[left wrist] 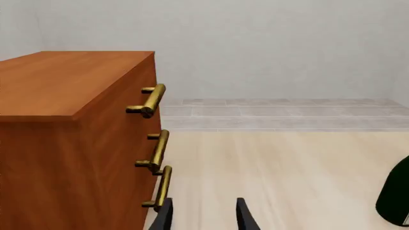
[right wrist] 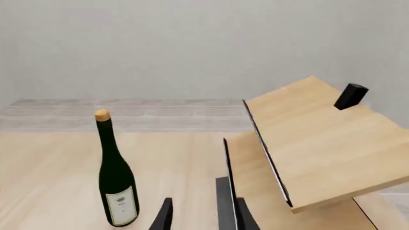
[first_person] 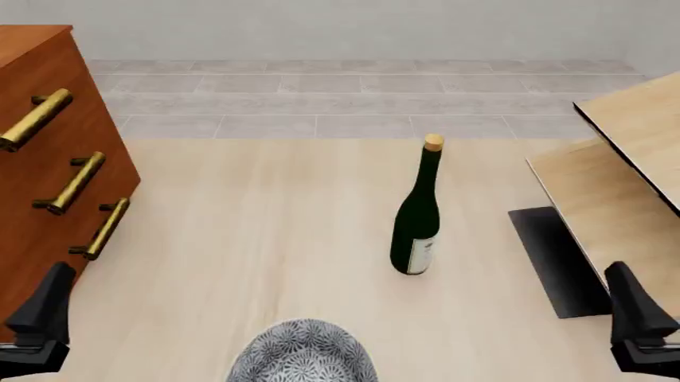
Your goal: Put the wine bottle on the wine rack.
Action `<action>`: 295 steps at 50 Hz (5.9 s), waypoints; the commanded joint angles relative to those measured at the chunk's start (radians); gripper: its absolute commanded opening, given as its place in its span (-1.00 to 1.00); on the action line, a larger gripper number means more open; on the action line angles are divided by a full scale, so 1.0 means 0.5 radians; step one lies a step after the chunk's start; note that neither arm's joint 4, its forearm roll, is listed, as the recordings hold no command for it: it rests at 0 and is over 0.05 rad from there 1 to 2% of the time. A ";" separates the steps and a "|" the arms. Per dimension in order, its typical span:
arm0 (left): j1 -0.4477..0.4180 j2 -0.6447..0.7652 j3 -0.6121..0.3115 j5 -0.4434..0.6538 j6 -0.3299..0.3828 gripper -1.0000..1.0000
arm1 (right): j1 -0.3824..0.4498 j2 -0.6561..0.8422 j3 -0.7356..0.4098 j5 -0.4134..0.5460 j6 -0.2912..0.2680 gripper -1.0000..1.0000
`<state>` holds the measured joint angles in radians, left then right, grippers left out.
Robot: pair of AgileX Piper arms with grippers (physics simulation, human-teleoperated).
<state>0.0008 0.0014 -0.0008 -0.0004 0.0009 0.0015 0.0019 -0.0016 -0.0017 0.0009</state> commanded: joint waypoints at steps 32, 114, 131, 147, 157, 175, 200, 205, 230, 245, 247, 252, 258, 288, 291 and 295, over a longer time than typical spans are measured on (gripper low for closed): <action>-0.037 0.005 0.001 0.013 0.051 1.00 | 0.283 0.712 -0.125 -0.552 -0.137 1.00; -0.034 0.020 -0.004 0.050 0.096 1.00 | 0.821 2.262 -0.804 -1.213 -0.057 1.00; -0.057 0.025 -0.002 0.069 0.097 1.00 | 0.877 2.485 -0.882 -1.310 -0.073 1.00; -0.057 0.009 -0.001 0.097 0.087 1.00 | 0.899 2.630 -0.987 -1.327 -0.078 1.00; -0.056 0.033 0.000 0.076 0.100 1.00 | 0.905 2.746 -1.043 -1.366 -0.060 1.00; -0.053 0.031 -0.002 0.075 0.105 1.00 | 0.917 2.877 -1.090 -1.418 -0.039 1.00; -0.030 0.010 -0.006 0.095 0.108 1.00 | 0.914 2.969 -1.112 -1.473 -0.009 -1.00; -0.030 0.013 -0.005 0.093 0.103 1.00 | 0.921 2.966 -1.107 -1.473 -0.008 -1.00; -0.041 0.009 -0.002 0.089 0.090 1.00 | 0.899 2.746 -1.128 -1.324 -0.025 -1.00; -0.048 0.005 -0.006 0.076 0.080 1.00 | 0.884 2.539 -1.165 -1.157 -0.056 -1.00; -0.050 0.007 -0.007 0.073 0.077 1.00 | 0.877 2.507 -1.170 -1.130 -0.064 -1.00; -0.055 0.008 -0.009 0.069 0.074 1.00 | 0.855 2.451 -1.182 -1.075 -0.066 -1.00; -0.056 0.004 -0.012 0.070 0.072 1.00 | 0.831 2.358 -1.210 -0.990 -0.080 -1.00; -0.073 0.020 -0.004 0.031 0.053 1.00 | 0.697 1.943 -1.404 -0.548 -0.114 -1.00; -0.079 0.028 -0.003 0.022 0.054 1.00 | 0.685 1.931 -1.414 -0.531 -0.122 -1.00; -0.076 0.036 -0.001 0.015 0.053 1.00 | 0.680 1.913 -1.417 -0.519 -0.130 -1.00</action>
<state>-0.0352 0.0120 -0.0033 0.0161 0.0288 0.3564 1.0019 -0.6834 -0.2980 -0.0680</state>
